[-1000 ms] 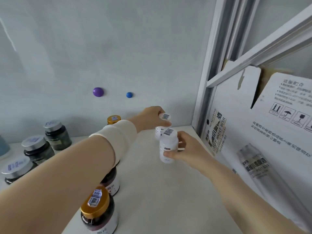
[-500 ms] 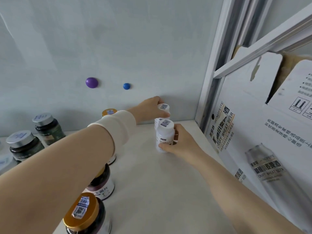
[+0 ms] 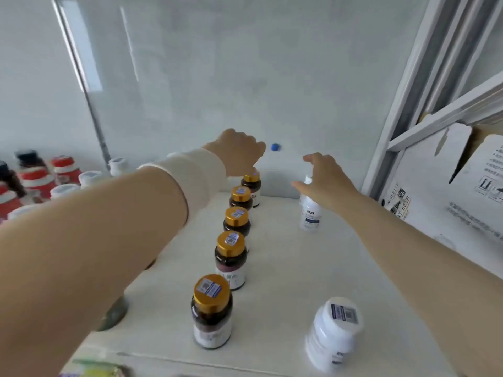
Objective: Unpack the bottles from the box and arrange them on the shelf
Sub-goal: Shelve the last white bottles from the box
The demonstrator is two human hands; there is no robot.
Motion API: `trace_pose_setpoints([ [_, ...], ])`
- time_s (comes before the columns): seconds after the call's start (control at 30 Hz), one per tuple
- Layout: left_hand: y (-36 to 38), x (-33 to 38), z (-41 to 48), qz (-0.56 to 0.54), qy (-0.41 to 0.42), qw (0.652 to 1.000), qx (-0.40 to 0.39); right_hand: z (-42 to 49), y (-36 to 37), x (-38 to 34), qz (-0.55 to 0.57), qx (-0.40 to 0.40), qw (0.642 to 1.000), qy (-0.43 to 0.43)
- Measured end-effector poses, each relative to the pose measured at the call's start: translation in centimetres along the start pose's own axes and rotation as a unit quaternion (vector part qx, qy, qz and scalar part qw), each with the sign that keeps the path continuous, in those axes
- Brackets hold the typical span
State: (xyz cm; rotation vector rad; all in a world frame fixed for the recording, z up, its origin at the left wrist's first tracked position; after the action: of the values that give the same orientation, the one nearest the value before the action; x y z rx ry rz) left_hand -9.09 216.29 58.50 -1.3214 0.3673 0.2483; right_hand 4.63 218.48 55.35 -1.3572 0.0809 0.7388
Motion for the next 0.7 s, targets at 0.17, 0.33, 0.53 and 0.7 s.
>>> trace_pose_setpoints([
  [0.17, -1.0, -6.7, -11.6, 0.076, -0.079, 0.993, -0.052, -4.1, 2.3, -11.2, -0.115, -0.004, 0.987, -0.113],
  [0.33, -1.0, -14.6, -25.7, 0.087, -0.171, 0.977, -0.089, -10.9, 8.6, -25.7, -0.082, -0.051, 0.967, -0.235],
  [0.53, -0.4, -25.6, -45.7, 0.133, -0.308, 0.934, -0.127, -20.5, 16.7, -45.2, -0.035, -0.095, 0.925, -0.367],
  [0.7, 4.7, -33.6, -65.9, 0.098, -0.402, 0.887, -0.204, -31.1, 27.5, -61.3, 0.009, -0.166, 0.878, -0.449],
])
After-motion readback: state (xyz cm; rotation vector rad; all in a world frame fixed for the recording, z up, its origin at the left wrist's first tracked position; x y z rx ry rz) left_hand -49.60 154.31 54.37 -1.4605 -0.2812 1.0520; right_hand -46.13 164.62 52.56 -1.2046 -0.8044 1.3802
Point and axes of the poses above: each hand's wrist, its own z-axis towards the middle knuckle, its own y-axis out of the palm, x = y × z, the point moved 9 cm from there along z, towards the middle knuckle, and after that the axes turned 1 degree about y, right-handed, at the moved point
